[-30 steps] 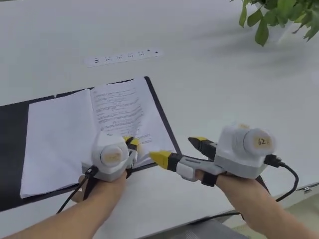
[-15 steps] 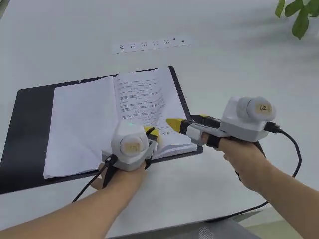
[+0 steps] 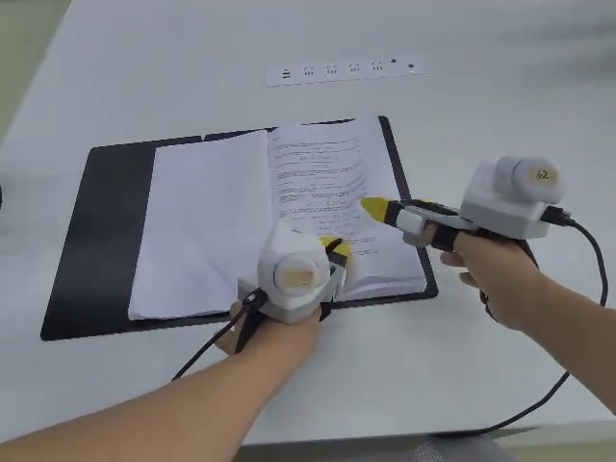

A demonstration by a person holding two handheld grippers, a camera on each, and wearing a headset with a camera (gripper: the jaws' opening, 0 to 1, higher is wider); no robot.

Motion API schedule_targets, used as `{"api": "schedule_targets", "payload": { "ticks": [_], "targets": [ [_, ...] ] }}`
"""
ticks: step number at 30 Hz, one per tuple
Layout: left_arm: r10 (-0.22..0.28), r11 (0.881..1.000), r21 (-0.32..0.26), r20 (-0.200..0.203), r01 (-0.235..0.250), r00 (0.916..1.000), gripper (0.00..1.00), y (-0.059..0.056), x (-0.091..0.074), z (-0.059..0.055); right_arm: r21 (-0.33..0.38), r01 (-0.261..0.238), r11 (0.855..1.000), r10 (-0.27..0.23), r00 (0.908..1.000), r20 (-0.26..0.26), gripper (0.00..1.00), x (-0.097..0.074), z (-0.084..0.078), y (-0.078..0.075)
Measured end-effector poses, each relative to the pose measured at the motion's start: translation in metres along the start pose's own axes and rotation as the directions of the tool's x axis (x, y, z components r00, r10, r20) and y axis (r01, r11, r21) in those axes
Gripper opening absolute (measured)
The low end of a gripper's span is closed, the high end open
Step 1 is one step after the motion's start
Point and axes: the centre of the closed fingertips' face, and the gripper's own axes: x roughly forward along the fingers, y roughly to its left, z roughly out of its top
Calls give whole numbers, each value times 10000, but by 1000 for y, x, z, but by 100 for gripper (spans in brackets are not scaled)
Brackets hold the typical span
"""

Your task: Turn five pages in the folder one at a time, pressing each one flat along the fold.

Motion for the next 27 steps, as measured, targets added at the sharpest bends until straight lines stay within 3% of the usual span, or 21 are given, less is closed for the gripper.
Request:
{"api": "schedule_targets", "payload": {
  "ticks": [3,9,12,16,18,23,27],
  "targets": [
    [-15,10000,-5,11,15,10000,1,0,0,0,129,15,9999,-14,10000,-93,48,6,-1,-4],
    [14,10000,-72,5,-14,10000,1,0,-1,0,383,-40,9993,46,9999,-155,39,9,0,-9],
    [42,9999,-120,-14,-43,10000,1,1,-1,0,746,339,9966,-329,9994,-142,25,6,0,-16],
    [24,9998,-178,-62,-25,10000,1,1,-2,1,1279,684,9894,-680,9977,-73,0,-1,1,-23],
    [-2,9998,-191,-147,0,9999,1,2,-1,1,1905,425,9808,-417,9991,-82,0,-2,0,-18],
    [-100,9990,-436,-267,89,9996,4,0,-3,2,2577,343,9656,-344,9994,-41,0,-7,3,-11],
    [-178,9994,-292,-580,162,9982,12,0,-15,0,2975,294,9543,-282,9996,-86,0,-13,9,-1]
  ]
}}
